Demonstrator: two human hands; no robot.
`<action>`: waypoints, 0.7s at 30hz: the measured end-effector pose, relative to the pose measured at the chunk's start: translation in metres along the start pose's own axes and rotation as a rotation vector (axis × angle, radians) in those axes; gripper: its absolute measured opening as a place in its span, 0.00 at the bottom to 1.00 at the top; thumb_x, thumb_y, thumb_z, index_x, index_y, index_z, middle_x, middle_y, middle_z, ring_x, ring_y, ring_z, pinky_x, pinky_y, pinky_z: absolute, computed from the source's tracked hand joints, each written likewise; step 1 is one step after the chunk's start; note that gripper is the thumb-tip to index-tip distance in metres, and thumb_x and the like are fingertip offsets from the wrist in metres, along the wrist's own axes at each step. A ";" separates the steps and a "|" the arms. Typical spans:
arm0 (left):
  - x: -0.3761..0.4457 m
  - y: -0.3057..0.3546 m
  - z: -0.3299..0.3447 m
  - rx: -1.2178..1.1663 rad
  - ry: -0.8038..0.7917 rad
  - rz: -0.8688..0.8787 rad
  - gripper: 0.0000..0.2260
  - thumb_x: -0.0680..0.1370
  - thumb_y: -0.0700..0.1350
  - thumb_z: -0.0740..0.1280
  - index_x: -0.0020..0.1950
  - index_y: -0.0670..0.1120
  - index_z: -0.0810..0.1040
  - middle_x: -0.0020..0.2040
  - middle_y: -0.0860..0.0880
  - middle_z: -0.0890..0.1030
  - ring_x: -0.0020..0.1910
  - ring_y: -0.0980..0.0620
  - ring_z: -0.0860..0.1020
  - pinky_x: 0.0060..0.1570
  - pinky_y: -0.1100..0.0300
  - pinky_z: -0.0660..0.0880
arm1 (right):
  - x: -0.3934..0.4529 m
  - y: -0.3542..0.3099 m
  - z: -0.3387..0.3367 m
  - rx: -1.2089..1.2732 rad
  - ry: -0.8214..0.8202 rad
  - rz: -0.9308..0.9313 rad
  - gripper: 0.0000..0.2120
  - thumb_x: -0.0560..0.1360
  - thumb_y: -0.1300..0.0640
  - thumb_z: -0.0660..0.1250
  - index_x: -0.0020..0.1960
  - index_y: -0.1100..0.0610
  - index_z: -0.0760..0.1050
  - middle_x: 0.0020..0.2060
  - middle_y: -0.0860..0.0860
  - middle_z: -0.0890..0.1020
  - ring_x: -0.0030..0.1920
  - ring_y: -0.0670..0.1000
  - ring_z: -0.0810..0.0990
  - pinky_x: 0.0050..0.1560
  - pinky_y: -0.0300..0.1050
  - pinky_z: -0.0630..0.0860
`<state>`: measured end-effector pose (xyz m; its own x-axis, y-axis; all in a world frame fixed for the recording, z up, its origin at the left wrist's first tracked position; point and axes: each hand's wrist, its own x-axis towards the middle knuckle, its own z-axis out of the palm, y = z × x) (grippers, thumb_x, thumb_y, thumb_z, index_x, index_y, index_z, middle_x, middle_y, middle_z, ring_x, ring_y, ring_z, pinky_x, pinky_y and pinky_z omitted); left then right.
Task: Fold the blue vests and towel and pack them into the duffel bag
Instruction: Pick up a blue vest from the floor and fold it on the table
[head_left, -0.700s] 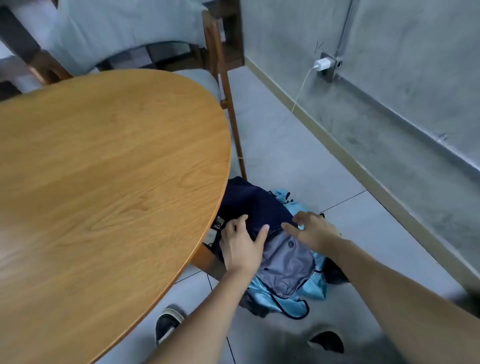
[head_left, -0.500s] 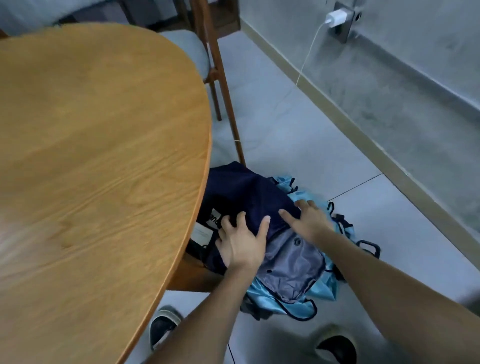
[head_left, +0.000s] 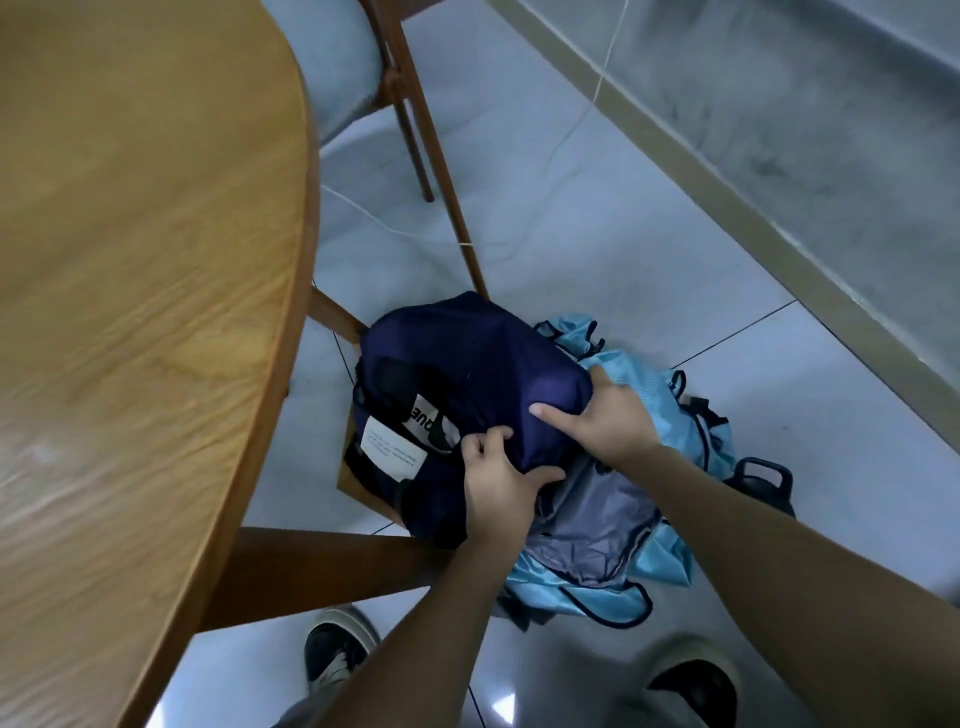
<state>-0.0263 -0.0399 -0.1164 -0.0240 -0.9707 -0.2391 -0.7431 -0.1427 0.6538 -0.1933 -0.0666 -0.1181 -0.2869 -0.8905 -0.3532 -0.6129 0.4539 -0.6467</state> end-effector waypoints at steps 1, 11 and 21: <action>-0.001 0.001 -0.003 -0.015 0.025 0.009 0.33 0.62 0.50 0.84 0.63 0.42 0.77 0.59 0.46 0.70 0.57 0.46 0.75 0.55 0.61 0.71 | -0.002 -0.004 -0.003 0.000 0.013 -0.028 0.39 0.62 0.23 0.68 0.57 0.54 0.71 0.48 0.52 0.83 0.51 0.59 0.81 0.48 0.52 0.79; -0.018 0.034 -0.078 -0.095 0.377 0.350 0.30 0.58 0.51 0.86 0.55 0.41 0.83 0.54 0.45 0.75 0.54 0.55 0.73 0.60 0.79 0.62 | -0.036 -0.070 -0.055 0.146 0.207 -0.315 0.38 0.61 0.23 0.67 0.54 0.54 0.76 0.45 0.50 0.84 0.49 0.56 0.84 0.49 0.48 0.79; -0.077 0.128 -0.147 -0.267 0.563 0.619 0.28 0.58 0.59 0.82 0.49 0.42 0.84 0.53 0.53 0.69 0.50 0.58 0.74 0.54 0.70 0.71 | -0.115 -0.134 -0.162 0.329 0.401 -0.449 0.22 0.65 0.37 0.78 0.40 0.52 0.72 0.31 0.46 0.80 0.34 0.48 0.79 0.38 0.40 0.73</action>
<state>-0.0211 -0.0122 0.0911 0.0143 -0.8300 0.5576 -0.5230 0.4691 0.7116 -0.1978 -0.0302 0.1190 -0.3469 -0.9082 0.2340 -0.4987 -0.0327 -0.8662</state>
